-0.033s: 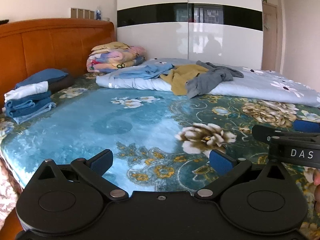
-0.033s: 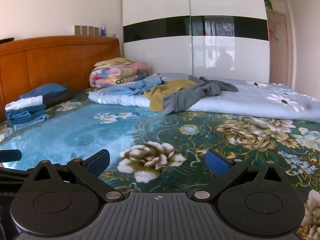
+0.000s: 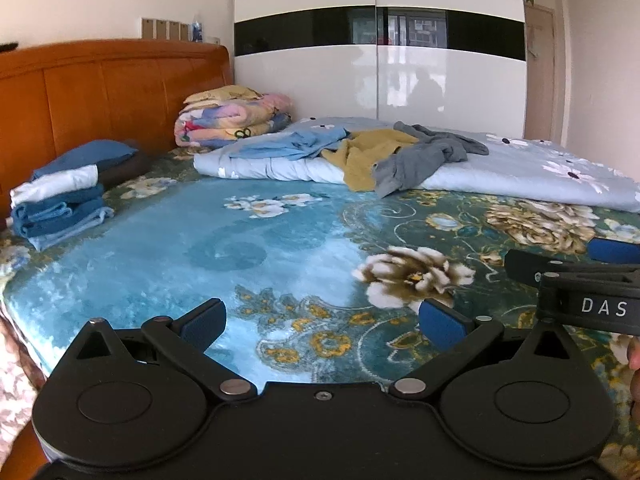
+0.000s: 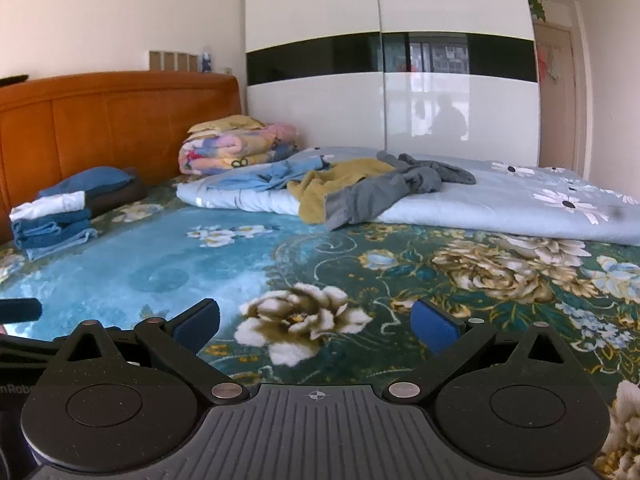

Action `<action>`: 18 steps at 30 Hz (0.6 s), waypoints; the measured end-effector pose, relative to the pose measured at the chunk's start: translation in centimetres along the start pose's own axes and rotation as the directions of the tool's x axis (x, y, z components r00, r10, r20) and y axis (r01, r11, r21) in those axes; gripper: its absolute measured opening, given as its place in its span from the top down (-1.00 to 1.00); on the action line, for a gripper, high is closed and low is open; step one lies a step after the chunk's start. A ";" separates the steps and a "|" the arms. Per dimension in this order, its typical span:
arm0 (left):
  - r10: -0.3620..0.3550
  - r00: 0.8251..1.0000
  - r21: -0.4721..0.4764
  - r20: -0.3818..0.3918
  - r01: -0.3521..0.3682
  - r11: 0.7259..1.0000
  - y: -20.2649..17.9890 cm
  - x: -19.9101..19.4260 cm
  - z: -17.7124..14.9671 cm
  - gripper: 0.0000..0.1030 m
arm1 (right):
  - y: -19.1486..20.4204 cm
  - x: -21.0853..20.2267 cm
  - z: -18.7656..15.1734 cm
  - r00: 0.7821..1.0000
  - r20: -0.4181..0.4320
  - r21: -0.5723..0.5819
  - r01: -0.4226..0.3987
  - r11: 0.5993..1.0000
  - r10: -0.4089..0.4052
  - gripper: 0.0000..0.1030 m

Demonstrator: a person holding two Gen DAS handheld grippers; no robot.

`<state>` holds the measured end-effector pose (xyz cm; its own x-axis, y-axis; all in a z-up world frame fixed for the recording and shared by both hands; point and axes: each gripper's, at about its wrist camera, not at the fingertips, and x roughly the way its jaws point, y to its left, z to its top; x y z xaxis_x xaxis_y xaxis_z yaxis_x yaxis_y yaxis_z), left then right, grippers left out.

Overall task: Fold clothes
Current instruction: 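Move both grippers toward the crumpled light-blue sweatshirt on the pillow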

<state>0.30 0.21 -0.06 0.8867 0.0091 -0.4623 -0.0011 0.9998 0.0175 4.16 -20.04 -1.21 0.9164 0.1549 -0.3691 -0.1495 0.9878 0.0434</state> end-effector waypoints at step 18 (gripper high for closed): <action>0.025 0.997 -0.002 -0.070 -0.025 1.000 1.2 2.6 1.5 -0.98 | 0.4 4.3 1.4 0.992 -0.112 0.030 -0.056 0.998 0.059 -1.00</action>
<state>3.34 1.38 0.08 0.8519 0.0348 -0.5226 -0.0241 0.9993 0.0271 8.53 -18.91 -1.51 0.8585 0.2098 -0.4679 -0.1888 0.9777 0.0920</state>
